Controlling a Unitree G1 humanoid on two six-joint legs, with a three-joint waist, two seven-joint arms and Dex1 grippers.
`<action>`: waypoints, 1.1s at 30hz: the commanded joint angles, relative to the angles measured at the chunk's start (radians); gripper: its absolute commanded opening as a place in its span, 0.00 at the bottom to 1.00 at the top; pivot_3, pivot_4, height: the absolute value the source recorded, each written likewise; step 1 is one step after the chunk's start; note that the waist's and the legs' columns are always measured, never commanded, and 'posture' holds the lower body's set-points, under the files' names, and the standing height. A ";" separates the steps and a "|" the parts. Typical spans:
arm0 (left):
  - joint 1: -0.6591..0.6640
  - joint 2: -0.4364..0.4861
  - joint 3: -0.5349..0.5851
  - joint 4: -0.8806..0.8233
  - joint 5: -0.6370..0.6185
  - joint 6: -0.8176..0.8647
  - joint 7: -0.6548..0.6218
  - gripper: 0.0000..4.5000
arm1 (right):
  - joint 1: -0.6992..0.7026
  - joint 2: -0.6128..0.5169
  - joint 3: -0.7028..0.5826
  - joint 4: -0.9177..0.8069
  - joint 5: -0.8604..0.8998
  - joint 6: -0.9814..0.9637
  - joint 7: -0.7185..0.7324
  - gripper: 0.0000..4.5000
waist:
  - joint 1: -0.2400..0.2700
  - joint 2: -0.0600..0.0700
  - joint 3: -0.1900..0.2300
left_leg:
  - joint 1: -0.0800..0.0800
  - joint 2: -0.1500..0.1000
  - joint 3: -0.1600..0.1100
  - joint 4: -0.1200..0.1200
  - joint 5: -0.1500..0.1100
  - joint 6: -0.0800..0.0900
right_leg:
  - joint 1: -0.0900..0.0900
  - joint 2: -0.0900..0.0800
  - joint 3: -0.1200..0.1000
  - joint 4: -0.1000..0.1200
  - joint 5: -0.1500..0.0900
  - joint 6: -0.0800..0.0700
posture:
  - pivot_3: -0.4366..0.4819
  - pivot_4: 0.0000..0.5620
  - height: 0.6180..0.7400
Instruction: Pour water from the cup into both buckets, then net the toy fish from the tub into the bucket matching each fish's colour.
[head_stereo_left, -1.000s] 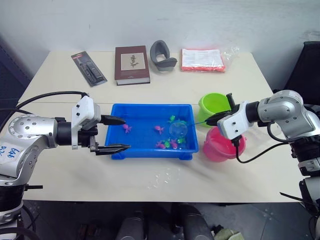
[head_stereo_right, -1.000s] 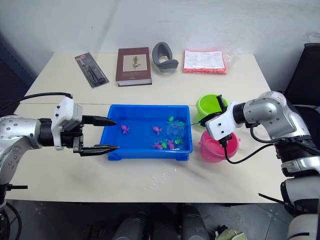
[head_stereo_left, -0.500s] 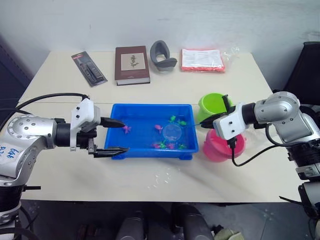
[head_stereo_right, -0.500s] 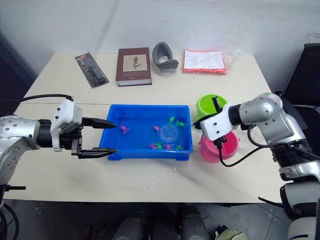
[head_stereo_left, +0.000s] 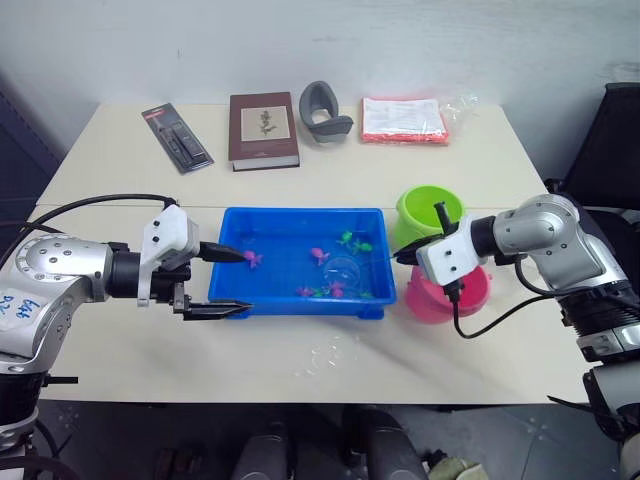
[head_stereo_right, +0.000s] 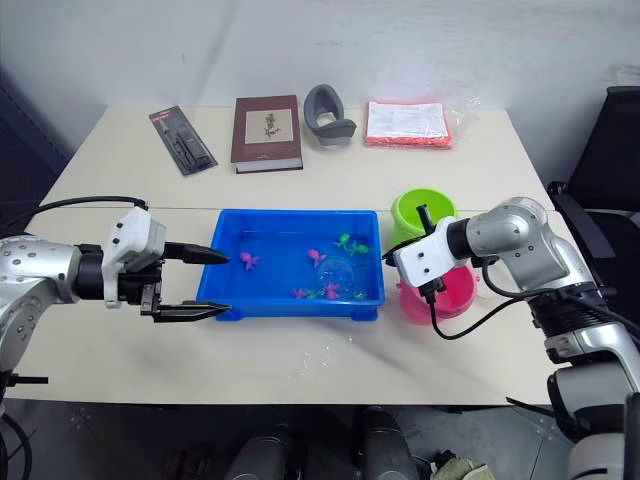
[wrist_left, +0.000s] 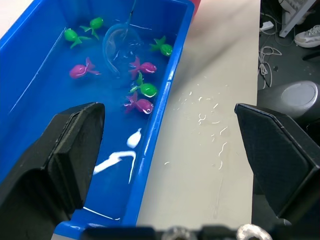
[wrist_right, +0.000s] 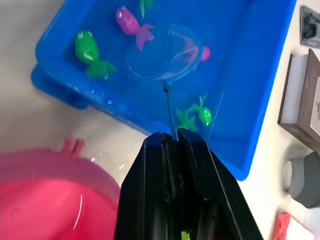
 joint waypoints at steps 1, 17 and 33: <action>-0.008 0.014 0.031 -0.026 -0.004 -0.011 0.003 0.99 | 0.008 -0.013 -0.011 -0.050 0.044 0.040 0.041 0.00 | 0.001 0.000 0.000 | 0.000 0.000 0.000 0.000 0.000 0.000 | 0.000 0.000 0.000 0.000 0.000 0.000 | 0.48 0.27 1.00; -0.028 0.012 0.023 -0.023 -0.011 0.000 0.009 0.99 | 0.097 -0.010 -0.116 -0.254 0.376 0.807 0.157 0.00 | 0.004 0.000 0.000 | 0.000 0.000 -0.001 0.000 0.000 0.001 | 0.000 -0.001 0.000 -0.001 0.000 0.000 | 0.48 0.27 1.00; -0.212 -0.082 -0.081 0.049 -0.101 0.049 -0.086 0.99 | 0.446 -0.217 -0.629 -0.544 0.709 1.239 0.088 0.00 | 0.023 0.000 0.000 | -0.002 0.000 -0.002 0.000 -0.002 0.003 | 0.001 -0.001 -0.002 -0.004 0.001 0.001 | 0.48 0.27 1.00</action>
